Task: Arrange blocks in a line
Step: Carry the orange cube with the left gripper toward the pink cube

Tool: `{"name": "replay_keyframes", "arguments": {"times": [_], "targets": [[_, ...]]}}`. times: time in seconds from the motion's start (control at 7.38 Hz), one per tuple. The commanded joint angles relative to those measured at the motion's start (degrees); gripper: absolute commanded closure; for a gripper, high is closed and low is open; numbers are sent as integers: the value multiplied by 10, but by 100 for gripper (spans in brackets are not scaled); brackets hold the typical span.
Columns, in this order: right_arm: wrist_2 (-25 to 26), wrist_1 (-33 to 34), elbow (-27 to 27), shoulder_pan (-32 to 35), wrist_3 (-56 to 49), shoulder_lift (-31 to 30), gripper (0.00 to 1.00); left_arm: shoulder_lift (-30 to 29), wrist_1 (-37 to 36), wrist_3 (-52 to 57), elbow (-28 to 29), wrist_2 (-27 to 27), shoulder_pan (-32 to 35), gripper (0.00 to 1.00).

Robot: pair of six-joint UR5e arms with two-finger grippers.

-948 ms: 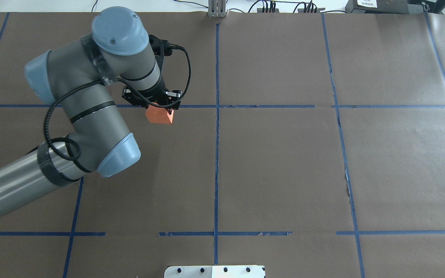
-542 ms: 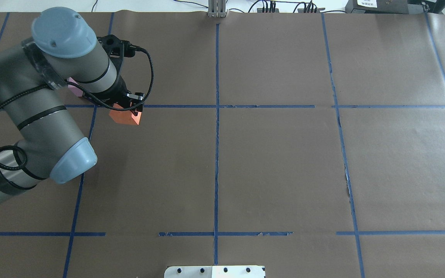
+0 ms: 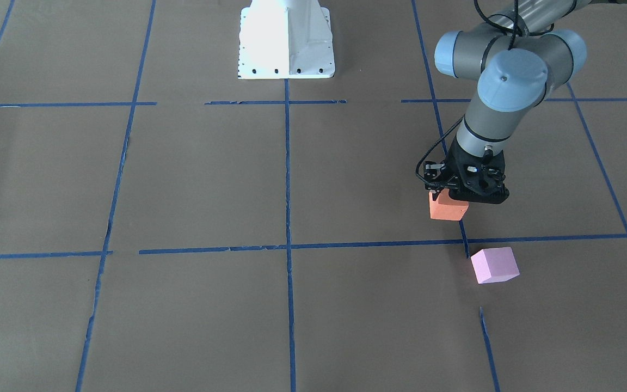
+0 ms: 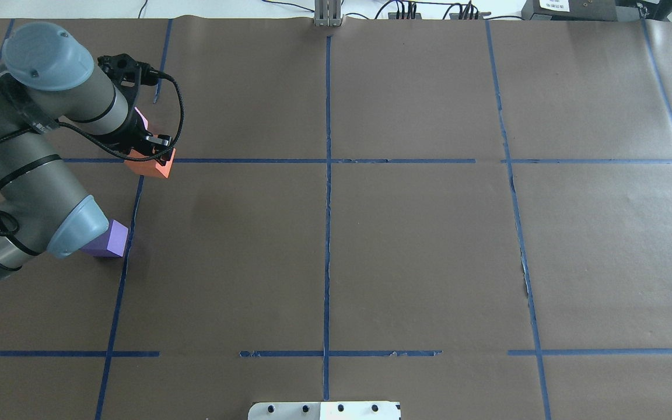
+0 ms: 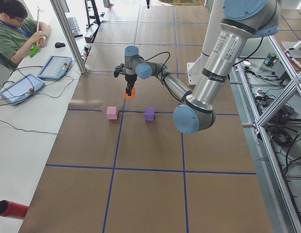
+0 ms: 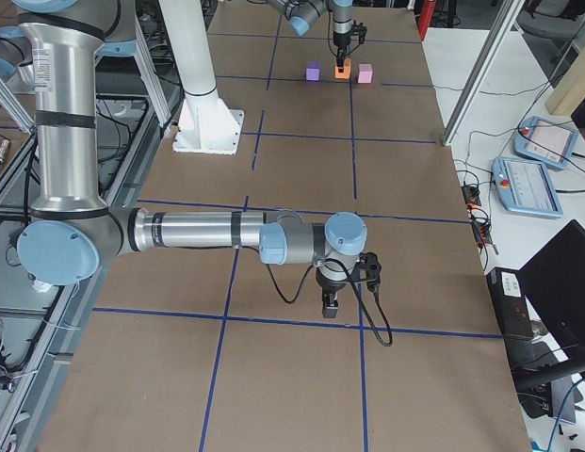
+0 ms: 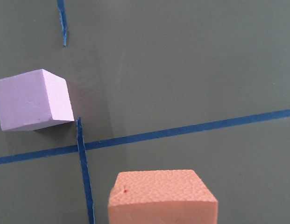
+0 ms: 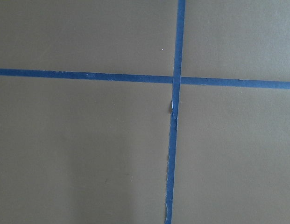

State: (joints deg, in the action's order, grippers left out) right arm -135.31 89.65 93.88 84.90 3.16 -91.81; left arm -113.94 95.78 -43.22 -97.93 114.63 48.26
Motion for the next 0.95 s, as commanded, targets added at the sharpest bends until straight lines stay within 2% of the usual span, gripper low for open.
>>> {"name": "replay_keyframes", "arguments": {"times": [0.0,0.14,0.81], "targets": [[0,0,0,0,0,0,0,37,57,0,19,15,8,100],[0,0,1,0,0,0,0,48,56,-3,20,57,14,100],[0,0,0,0,0,0,0,51,58,-3,61,62,33,100]]}}
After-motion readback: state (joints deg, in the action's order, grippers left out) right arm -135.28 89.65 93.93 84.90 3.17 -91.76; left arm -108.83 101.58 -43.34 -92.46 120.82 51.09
